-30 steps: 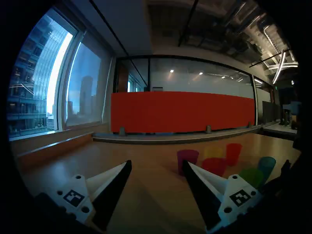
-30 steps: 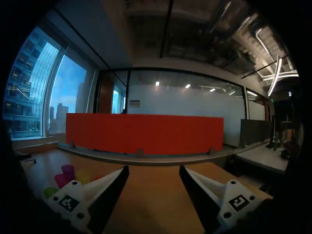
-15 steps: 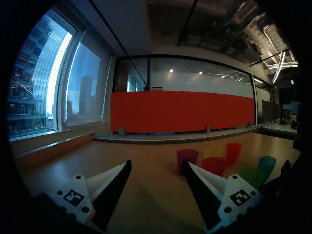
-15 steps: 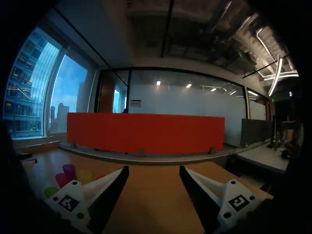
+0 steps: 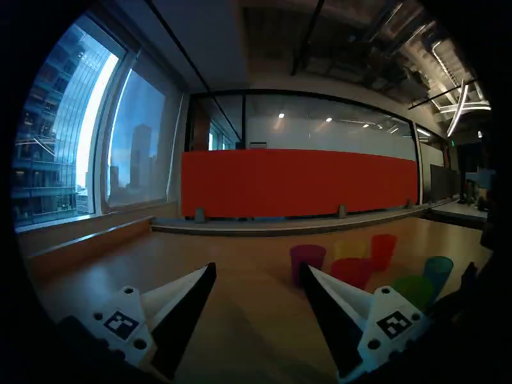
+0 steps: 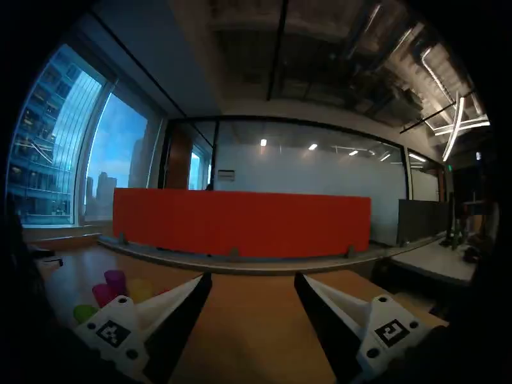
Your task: Pour water
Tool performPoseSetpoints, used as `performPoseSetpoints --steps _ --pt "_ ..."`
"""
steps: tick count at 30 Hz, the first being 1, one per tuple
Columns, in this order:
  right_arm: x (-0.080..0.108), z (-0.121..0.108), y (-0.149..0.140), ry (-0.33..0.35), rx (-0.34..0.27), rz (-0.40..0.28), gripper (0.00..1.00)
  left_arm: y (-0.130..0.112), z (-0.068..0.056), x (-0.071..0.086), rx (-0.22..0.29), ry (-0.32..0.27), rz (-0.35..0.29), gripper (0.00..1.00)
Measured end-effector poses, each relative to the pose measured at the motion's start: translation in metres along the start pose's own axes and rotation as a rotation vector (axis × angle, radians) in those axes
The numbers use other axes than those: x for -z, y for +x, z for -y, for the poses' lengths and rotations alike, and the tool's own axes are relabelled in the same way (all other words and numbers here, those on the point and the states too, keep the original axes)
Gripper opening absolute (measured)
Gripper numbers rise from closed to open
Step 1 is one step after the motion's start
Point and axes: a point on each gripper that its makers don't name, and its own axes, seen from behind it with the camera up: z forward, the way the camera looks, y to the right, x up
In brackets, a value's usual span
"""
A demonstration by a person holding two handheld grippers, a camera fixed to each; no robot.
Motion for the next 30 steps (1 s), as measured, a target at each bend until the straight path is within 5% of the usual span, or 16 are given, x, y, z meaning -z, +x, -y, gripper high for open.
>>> performPoseSetpoints --steps 18,30 --pt "-0.022 -0.002 -0.027 -0.005 -0.006 -0.023 1.0 0.0 0.0 0.0 0.0 0.0 0.0 0.96" --pt "-0.019 -0.007 -0.064 -0.003 -0.03 0.011 1.0 -0.001 0.0 -0.001 0.0 0.0 0.0 0.96"
